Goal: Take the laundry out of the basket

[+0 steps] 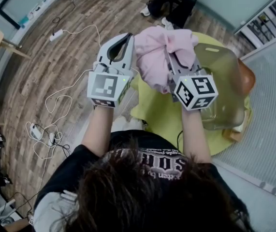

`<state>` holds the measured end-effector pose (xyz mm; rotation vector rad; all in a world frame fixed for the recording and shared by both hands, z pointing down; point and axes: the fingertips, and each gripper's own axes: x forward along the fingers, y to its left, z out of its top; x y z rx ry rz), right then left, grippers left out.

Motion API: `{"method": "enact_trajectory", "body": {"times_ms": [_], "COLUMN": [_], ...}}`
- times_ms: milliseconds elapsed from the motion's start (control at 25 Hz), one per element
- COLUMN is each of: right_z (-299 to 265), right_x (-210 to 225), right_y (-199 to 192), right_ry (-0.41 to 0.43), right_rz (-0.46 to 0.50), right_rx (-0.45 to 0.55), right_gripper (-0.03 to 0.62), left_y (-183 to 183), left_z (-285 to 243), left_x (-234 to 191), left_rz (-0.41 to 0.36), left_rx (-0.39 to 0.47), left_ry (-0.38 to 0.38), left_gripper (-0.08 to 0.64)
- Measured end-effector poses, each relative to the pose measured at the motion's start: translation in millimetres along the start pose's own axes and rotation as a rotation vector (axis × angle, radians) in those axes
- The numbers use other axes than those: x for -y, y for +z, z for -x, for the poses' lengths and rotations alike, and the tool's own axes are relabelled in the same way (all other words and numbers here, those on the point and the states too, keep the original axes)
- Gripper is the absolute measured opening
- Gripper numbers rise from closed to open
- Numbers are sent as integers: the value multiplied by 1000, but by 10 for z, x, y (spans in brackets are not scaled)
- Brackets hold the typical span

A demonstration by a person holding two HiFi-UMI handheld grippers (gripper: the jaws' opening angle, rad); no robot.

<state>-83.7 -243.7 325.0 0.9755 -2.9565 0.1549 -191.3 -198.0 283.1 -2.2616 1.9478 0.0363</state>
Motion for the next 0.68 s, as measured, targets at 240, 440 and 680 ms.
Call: {"method": "enact_trajectory", "body": {"times_ms": [240,440,680], "right_z": [13,15,9], "right_x": [15,21,9], "right_y": [-13,2,11], "right_ry": [-1,-10,-10], "right_rz": [-1,9,0], "right_rx": [-2,1,10], "right_gripper": [92,92,92], "left_y": [-17,11,-18], "left_z": [-3,-3,8], "left_x": [5,-10,-12], "left_rz": [-5,-4,-4], "left_rx": [-8,-5,-7], "left_ry": [-2,6,2], "left_gripper": [0,0,0]}}
